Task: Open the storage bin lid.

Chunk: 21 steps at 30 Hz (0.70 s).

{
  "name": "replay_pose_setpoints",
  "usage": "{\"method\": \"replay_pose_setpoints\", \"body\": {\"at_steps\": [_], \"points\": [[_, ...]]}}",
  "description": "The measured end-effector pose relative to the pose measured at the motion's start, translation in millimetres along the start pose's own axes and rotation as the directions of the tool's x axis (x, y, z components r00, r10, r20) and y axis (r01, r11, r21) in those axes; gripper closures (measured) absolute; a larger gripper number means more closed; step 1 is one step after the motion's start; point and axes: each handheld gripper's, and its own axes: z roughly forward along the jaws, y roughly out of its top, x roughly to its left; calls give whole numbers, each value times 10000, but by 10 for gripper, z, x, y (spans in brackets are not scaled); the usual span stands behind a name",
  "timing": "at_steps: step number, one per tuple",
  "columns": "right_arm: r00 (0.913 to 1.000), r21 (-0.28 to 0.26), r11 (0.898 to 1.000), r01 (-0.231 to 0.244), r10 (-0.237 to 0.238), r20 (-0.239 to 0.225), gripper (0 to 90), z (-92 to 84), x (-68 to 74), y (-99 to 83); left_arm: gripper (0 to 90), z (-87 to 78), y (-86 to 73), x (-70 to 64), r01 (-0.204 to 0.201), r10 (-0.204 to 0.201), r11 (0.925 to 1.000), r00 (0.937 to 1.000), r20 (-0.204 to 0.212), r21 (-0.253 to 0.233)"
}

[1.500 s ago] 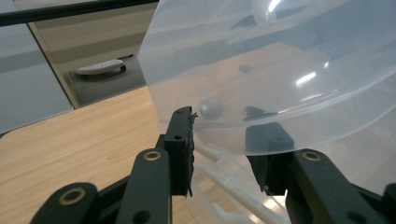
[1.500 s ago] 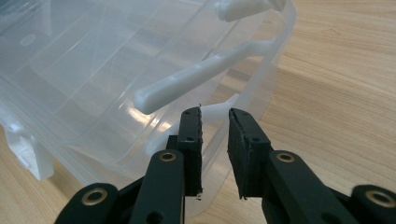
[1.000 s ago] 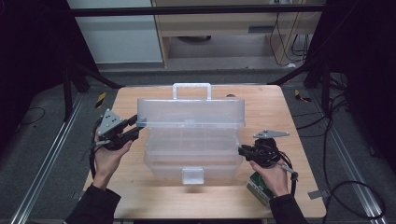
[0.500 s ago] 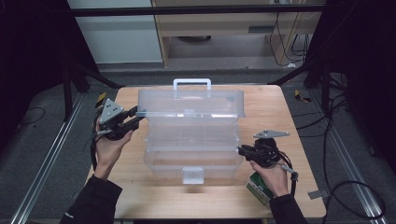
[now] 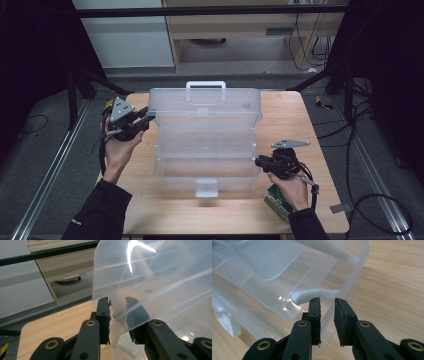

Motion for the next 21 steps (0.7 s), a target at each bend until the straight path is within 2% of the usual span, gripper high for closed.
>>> {"method": "replay_pose_setpoints", "body": {"at_steps": [6,10,15,21], "points": [[10000,8,10000,-14,14,2,755,0,4,0,740,54,54,43,-6,7,9999,10000,-41,164],[10000,9,10000,-1,1,7,754,0,6,1,743,90,72,74,171,-170,9996,9999,-27,206],[10000,9,10000,3,-3,14,754,1,6,1,746,125,93,97,139,-138,9997,9999,-29,182],[10000,11,10000,12,-12,19,754,1,6,1,751,169,122,116,334,-329,9992,9993,-184,226]]}}
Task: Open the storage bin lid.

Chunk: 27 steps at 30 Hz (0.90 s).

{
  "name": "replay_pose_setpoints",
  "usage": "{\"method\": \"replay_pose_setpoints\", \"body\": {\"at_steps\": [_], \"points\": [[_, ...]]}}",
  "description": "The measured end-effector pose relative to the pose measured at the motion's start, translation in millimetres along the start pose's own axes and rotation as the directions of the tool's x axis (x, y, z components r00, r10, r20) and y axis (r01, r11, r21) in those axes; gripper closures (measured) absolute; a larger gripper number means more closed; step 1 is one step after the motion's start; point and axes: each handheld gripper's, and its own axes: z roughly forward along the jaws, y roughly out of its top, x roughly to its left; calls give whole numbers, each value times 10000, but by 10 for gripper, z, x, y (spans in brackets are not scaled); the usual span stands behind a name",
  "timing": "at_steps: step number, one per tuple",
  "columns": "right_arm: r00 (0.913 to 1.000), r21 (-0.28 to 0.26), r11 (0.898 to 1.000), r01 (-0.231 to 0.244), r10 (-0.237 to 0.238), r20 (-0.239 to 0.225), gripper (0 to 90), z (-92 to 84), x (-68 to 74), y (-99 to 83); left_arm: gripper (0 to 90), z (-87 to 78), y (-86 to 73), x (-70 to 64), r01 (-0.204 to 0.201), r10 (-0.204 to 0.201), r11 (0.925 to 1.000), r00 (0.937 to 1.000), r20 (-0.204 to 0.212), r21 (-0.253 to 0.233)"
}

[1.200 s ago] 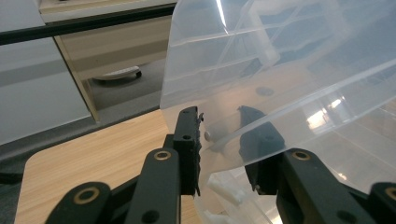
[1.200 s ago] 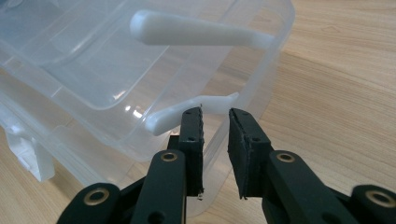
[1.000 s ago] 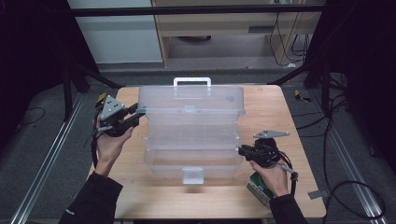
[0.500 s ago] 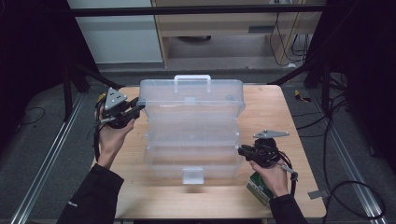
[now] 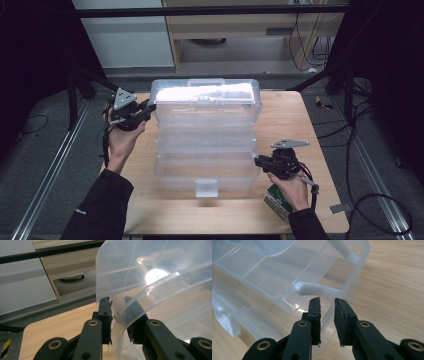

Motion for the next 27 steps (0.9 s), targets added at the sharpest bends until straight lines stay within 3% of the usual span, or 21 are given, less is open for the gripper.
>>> {"method": "replay_pose_setpoints", "body": {"at_steps": [25,26,27], "points": [[10000,-8,10000,43,-43,0,753,2,1,0,759,262,137,112,-27,40,9995,9992,-388,328],[10000,-11,10000,47,-47,-2,753,2,1,0,760,285,155,159,-625,629,9973,9980,-77,390],[10000,-5,10000,36,-36,-8,753,2,1,0,760,295,150,133,-171,184,9992,9992,-342,370]]}}
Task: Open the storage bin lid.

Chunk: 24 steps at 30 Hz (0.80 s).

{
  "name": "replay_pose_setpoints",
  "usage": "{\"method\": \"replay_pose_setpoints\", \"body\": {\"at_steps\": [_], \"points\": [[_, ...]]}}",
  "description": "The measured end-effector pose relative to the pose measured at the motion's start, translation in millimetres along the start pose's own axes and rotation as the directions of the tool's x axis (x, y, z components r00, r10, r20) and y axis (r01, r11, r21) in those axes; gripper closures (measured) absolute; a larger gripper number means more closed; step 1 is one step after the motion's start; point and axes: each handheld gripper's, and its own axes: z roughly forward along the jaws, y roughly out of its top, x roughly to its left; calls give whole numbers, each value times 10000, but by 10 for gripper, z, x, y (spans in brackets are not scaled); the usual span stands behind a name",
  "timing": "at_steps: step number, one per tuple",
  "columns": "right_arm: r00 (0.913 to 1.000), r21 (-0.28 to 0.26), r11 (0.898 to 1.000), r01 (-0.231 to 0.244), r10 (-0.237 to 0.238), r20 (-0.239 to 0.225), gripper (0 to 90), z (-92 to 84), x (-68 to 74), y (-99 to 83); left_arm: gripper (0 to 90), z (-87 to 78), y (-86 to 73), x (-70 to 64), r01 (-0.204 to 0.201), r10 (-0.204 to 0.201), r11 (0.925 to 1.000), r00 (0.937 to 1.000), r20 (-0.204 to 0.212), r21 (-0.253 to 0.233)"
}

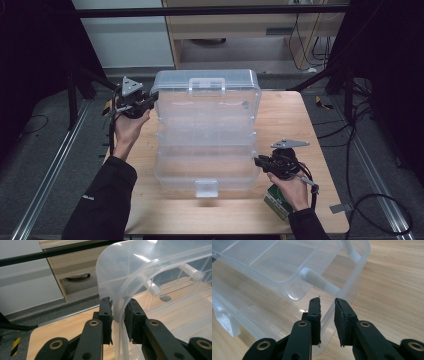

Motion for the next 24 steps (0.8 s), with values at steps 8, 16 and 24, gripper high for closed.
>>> {"method": "replay_pose_setpoints", "body": {"at_steps": [8,16,24], "points": [[10000,1,10000,19,-19,14,753,1,-1,0,762,107,43,34,88,-85,9997,9999,-112,213],[10000,2,10000,35,-35,13,754,1,0,1,767,185,45,63,108,-106,9997,9999,-107,224],[10000,24,10000,31,-32,53,755,0,8,1,772,281,38,101,283,-282,9993,9996,-70,231]]}}
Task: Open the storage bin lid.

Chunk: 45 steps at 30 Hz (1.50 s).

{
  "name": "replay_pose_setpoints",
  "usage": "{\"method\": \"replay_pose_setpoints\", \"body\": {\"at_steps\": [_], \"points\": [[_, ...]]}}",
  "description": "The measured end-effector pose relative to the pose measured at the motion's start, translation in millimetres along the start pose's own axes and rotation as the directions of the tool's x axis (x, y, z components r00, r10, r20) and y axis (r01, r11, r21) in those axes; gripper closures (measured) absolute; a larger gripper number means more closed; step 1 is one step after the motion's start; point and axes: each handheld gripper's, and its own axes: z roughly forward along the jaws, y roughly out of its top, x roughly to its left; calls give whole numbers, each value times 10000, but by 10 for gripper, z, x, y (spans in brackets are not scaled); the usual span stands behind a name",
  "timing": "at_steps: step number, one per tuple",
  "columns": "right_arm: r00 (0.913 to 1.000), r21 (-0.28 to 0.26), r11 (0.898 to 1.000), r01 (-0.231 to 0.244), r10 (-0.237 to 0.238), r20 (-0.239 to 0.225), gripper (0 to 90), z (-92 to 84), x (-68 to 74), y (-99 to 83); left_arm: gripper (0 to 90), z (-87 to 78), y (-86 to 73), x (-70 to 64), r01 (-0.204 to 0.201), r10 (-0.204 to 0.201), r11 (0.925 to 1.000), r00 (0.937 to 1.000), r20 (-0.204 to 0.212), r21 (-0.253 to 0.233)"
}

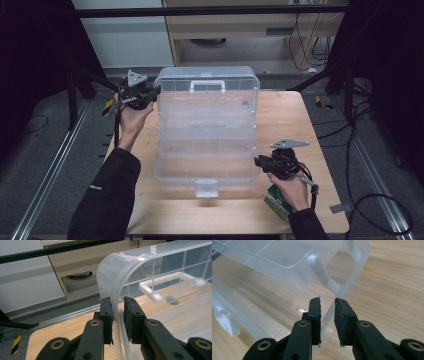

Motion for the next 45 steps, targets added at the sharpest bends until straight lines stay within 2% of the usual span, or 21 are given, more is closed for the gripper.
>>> {"method": "replay_pose_setpoints", "body": {"at_steps": [3,7,12,14,19,26,30,36,40,45], "points": [[10000,-7,10000,23,-23,11,755,0,1,0,773,50,-6,4,284,-284,9996,9996,-41,-7],[10000,-5,10000,8,-8,6,755,0,2,-1,773,113,-2,27,224,-224,9997,9997,-10,67],[10000,-14,10000,49,-49,9,755,0,0,0,772,180,-2,33,410,-410,9991,9991,-51,73],[10000,-9,10000,39,-39,14,755,0,2,0,771,204,-1,43,301,-300,9995,9995,-53,123],[10000,-8,10000,44,-44,5,755,1,1,0,769,267,-1,50,435,-433,9989,9990,-95,186],[10000,-6,10000,43,-43,3,755,1,1,1,765,354,0,67,426,-421,9984,9990,-165,374],[10000,-15,10000,51,-51,-1,755,1,0,1,764,412,-3,71,609,-602,9972,9980,-177,433],[10000,-2,10000,48,-48,-11,754,1,-1,1,761,499,-15,89,583,-573,9968,9982,-191,552],[10000,3,10000,21,-21,-25,754,0,-1,1,760,549,-36,90,777,-763,9954,9967,-259,568],[10000,20,10000,30,-30,-28,754,0,-2,2,758,599,-50,92,838,-818,9944,9961,-331,643]]}}
